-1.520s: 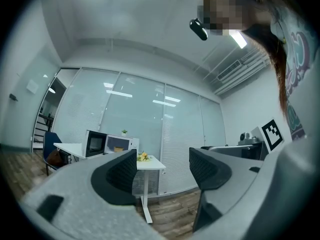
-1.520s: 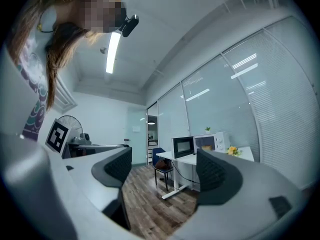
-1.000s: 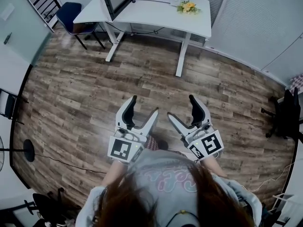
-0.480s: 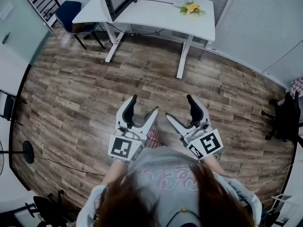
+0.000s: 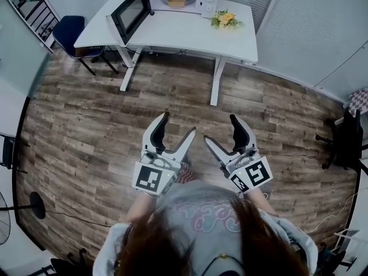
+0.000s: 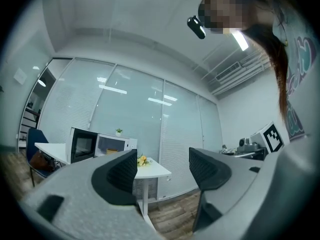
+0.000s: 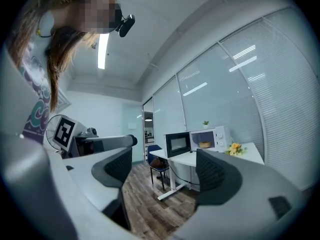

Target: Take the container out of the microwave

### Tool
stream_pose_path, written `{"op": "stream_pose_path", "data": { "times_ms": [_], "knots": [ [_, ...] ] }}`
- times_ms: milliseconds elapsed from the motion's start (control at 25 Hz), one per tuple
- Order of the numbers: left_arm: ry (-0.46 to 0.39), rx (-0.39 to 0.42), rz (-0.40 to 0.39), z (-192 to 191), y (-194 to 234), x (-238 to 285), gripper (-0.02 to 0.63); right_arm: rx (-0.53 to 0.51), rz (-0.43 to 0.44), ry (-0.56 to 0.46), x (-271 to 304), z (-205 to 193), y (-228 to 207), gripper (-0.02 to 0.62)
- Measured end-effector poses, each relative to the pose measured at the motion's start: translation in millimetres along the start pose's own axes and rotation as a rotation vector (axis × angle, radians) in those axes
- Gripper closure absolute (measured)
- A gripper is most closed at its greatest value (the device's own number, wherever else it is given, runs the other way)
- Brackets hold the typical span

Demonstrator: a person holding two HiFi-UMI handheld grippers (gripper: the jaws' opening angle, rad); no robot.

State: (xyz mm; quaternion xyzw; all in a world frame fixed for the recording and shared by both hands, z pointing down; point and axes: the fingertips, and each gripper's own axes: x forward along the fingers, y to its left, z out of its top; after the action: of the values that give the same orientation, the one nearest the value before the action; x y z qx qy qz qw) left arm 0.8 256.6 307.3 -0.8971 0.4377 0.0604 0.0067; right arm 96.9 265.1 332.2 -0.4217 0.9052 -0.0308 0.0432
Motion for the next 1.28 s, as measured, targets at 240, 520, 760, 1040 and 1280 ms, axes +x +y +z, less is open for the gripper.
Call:
{"op": "stream_pose_path", "data": {
  "times_ms": [240, 520, 760, 1040, 1280],
  "knots": [
    [-0.009, -0.017, -0.007, 1.7, 46.7, 23.3, 0.308, -0.008, 0.002, 0.002, 50.1, 3.2, -14.3, 0.207],
    [0.002, -0.004, -0.01, 1.3, 91.6, 47.7, 0.31, -0.005, -0.021, -0.008, 95.1, 6.7, -32.4, 0.207],
    [-0.021, 0.017, -0.023, 7.2, 127.1, 70.6, 0.31, -0.005, -0.019, -0.019, 135.0, 5.1, -45.9, 0.207],
    [-0.036, 0.012, -0.072, 10.3, 150.1, 89.5, 0.308, -0.011, -0.049, -0.044, 161.8, 8.4, -57.5, 0.207],
    [-0.021, 0.012, -0.086, 3.8, 141.2, 106.4, 0.31, -0.004, -0.062, -0.028, 160.3, 6.8, -72.5, 0.207]
  ]
}}
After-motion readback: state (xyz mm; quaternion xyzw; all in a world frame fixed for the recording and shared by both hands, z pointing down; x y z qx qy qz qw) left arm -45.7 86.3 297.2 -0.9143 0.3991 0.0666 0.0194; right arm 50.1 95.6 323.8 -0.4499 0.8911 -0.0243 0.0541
